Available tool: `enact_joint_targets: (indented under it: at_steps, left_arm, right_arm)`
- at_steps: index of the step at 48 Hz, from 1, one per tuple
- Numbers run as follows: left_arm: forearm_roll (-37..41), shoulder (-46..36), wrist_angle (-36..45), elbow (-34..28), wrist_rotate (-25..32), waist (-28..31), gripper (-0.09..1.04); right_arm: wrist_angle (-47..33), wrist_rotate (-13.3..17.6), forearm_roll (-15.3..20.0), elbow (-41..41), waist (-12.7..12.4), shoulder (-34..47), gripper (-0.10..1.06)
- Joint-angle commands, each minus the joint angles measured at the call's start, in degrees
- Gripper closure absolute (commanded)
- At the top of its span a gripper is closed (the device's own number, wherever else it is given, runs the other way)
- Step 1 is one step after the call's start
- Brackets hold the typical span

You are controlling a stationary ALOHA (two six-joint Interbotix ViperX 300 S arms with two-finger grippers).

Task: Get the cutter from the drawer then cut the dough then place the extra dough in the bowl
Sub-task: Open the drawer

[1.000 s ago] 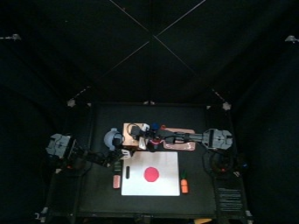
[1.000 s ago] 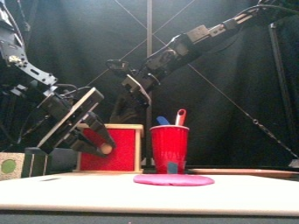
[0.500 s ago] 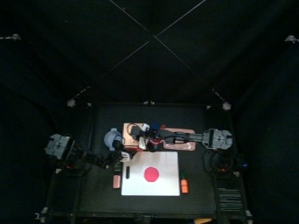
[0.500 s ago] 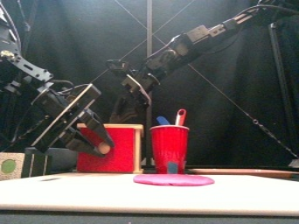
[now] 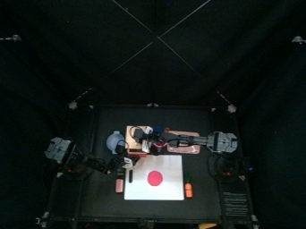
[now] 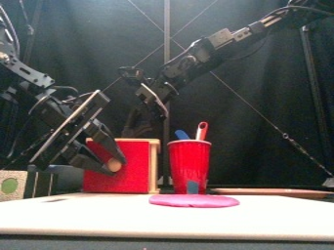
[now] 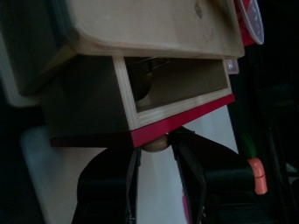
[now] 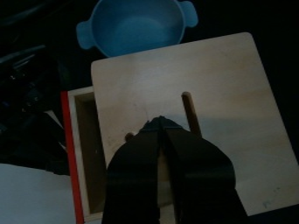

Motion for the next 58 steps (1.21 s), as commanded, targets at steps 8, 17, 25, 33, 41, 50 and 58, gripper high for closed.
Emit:
enact_joint_targets:
  at_steps: [8, 17, 25, 33, 41, 50, 58]
  left_arm:
    - [-0.3, -0.2, 1.1, -0.1, 0.1, -2.5, 0.45]
    - [-0.4, -0.2, 1.1, -0.7, 0.1, -3.2, 0.45]
    - [-0.5, 0.1, 1.1, -1.1, 0.1, -3.8, 0.45]
    - [-1.3, 0.0, 1.1, -1.0, 0.1, -4.5, 0.45]
    - [-2.1, 0.1, 1.1, -0.8, 0.1, -5.1, 0.45]
    - [-2.5, 0.4, 1.1, -1.0, 0.1, -5.4, 0.45]
    - [-2.5, 0.4, 1.1, -1.4, 0.1, -5.5, 0.45]
  right_arm:
    - [0.9, 0.1, 0.1, 0.2, -0.1, 0.8, 0.94]
    - [0.9, 0.1, 0.1, 0.3, -0.1, 0.8, 0.94]
    - [0.9, 0.1, 0.1, 0.3, -0.1, 0.9, 0.94]
    - [0.9, 0.1, 0.2, 0.4, -0.1, 0.9, 0.94]
    - [0.9, 0.1, 0.1, 0.3, -0.1, 0.9, 0.94]
    - [0.9, 0.1, 0.1, 0.2, -0.1, 1.1, 0.94]
    - [0.9, 0.1, 0.1, 0.3, -0.1, 1.1, 0.94]
